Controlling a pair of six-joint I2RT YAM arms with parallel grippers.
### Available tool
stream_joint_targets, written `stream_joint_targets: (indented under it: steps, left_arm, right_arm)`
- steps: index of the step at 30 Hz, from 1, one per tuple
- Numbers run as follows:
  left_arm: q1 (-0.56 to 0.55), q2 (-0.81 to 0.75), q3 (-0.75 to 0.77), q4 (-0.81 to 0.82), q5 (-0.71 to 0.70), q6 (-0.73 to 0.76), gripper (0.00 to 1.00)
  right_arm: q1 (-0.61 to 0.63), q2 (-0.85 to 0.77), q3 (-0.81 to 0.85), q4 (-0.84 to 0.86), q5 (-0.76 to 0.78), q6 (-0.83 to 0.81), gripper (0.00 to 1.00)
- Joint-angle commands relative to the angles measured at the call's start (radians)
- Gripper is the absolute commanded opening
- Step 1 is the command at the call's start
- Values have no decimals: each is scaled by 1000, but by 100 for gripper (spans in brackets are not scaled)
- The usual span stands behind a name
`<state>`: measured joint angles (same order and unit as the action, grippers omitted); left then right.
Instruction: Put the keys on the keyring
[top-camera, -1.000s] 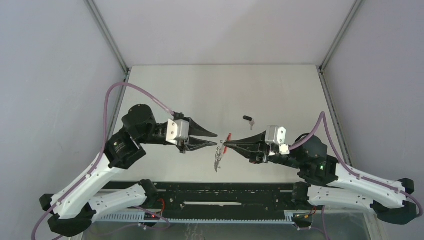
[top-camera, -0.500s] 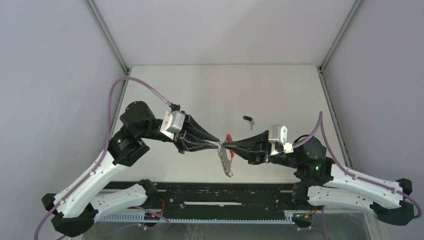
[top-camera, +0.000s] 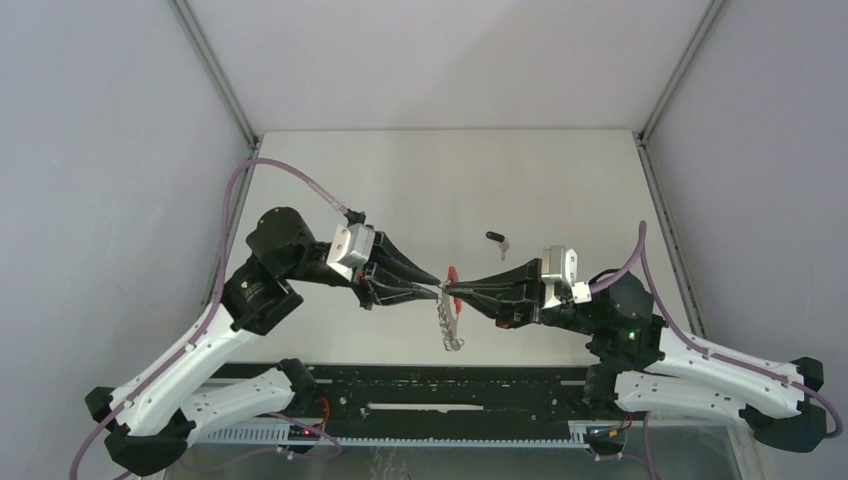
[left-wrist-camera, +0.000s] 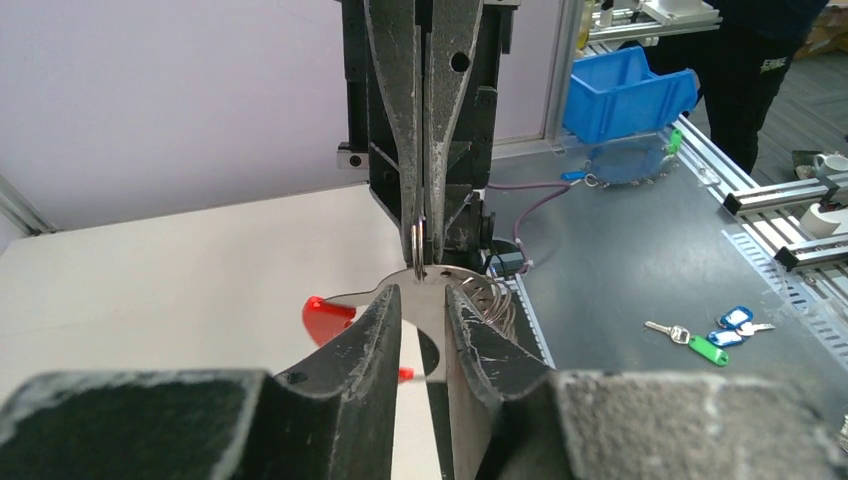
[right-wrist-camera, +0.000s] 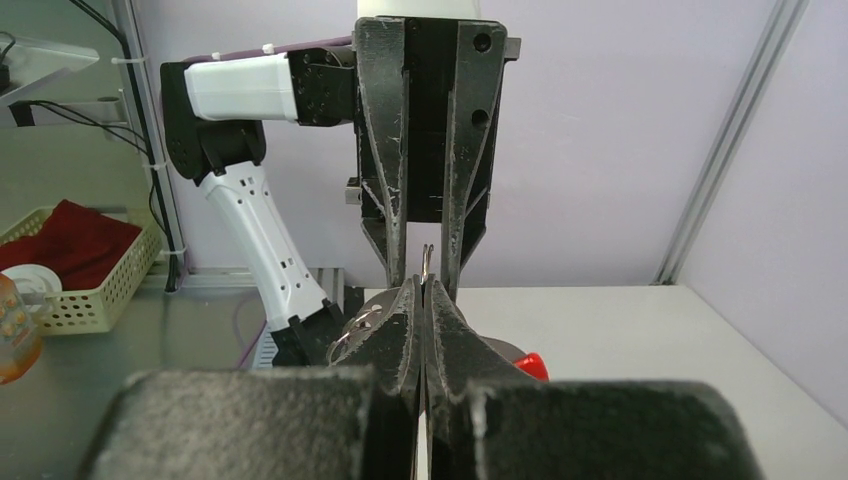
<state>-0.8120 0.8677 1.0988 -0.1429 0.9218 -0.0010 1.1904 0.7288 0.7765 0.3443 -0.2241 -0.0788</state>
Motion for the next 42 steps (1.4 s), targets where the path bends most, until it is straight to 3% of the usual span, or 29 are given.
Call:
stream_joint_targets:
  steps: [1, 7, 13, 18, 22, 27, 30, 33, 42]
  left_arm:
    - [5, -8, -11, 57, -9, -31, 26]
    - [7, -6, -12, 68, -6, -37, 18]
    - [8, -4, -11, 71, 16, -43, 15]
    - [7, -10, -20, 42, 10, -14, 2]
    - [7, -8, -16, 28, -34, -1, 0]
    - [9, -5, 12, -74, -42, 156, 0]
    - [7, -3, 32, -170, -35, 302, 0]
    - [4, 2, 53, -263, -41, 449, 0]
    - [2, -13, 57, -274, -38, 556, 0]
  right_arm:
    - [-6, -4, 6, 64, -9, 22, 0]
    - [-10, 1, 6, 52, -21, 28, 0]
    - [-15, 10, 6, 63, -23, 33, 0]
    - [-17, 11, 6, 70, -27, 36, 0]
    - [-18, 13, 16, 44, -43, 32, 0]
    - [-26, -26, 41, -85, -43, -10, 34]
    - [-40, -41, 78, -194, -50, -61, 47]
    - [-46, -15, 151, -316, -58, -129, 49]
    - [-37, 48, 276, -582, -51, -275, 47]
